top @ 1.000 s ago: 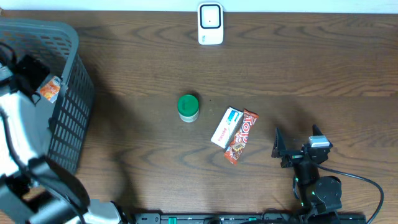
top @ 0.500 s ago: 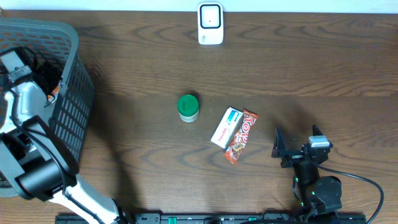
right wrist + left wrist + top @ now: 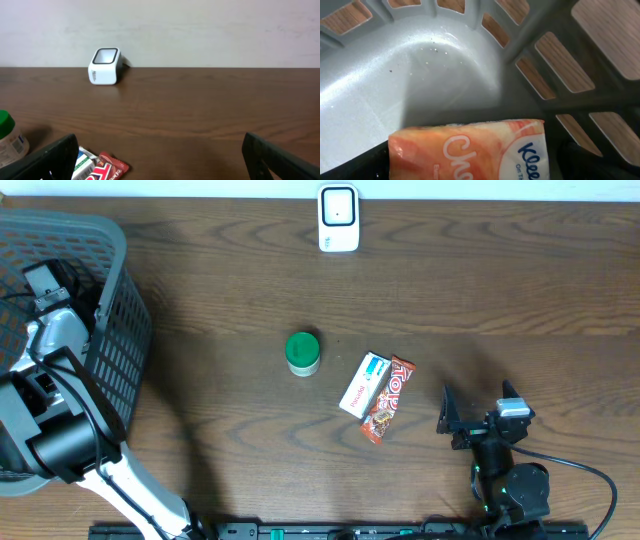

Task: Scan the item barcode
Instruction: 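Reach the left gripper into the basket and grasp the orange tissue pack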

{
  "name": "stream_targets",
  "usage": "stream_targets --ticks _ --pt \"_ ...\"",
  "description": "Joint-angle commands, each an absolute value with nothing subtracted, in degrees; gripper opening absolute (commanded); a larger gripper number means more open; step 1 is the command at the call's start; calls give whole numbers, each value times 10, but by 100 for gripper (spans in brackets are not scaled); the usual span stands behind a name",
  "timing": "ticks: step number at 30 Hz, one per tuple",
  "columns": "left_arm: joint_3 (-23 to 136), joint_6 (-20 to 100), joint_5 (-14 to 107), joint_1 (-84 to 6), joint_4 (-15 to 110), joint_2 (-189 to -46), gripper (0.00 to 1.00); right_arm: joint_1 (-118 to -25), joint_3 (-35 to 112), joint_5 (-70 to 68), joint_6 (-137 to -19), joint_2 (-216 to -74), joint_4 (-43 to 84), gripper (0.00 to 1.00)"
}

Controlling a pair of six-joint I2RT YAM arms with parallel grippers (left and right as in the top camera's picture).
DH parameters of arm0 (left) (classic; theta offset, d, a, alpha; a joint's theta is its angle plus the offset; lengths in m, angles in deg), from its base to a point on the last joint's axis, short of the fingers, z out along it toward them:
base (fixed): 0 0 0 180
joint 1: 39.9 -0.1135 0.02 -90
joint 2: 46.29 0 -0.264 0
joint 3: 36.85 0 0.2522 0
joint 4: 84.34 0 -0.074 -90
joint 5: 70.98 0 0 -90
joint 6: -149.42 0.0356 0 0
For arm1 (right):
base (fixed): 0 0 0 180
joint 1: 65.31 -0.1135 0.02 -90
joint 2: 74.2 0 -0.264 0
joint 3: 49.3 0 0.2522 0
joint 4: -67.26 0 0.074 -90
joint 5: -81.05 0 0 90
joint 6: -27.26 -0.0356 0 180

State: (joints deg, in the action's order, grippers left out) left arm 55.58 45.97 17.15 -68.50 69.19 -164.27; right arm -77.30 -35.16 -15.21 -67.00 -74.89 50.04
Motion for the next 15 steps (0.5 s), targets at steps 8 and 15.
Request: stream_targets --ticks 8,15 --pt "560 468 112 -682 637 -1670 66 -778 -352 -156 -665 -745 498 99" --pt "564 468 109 -682 580 -1623 56 -778 -352 -156 -665 -745 498 99"
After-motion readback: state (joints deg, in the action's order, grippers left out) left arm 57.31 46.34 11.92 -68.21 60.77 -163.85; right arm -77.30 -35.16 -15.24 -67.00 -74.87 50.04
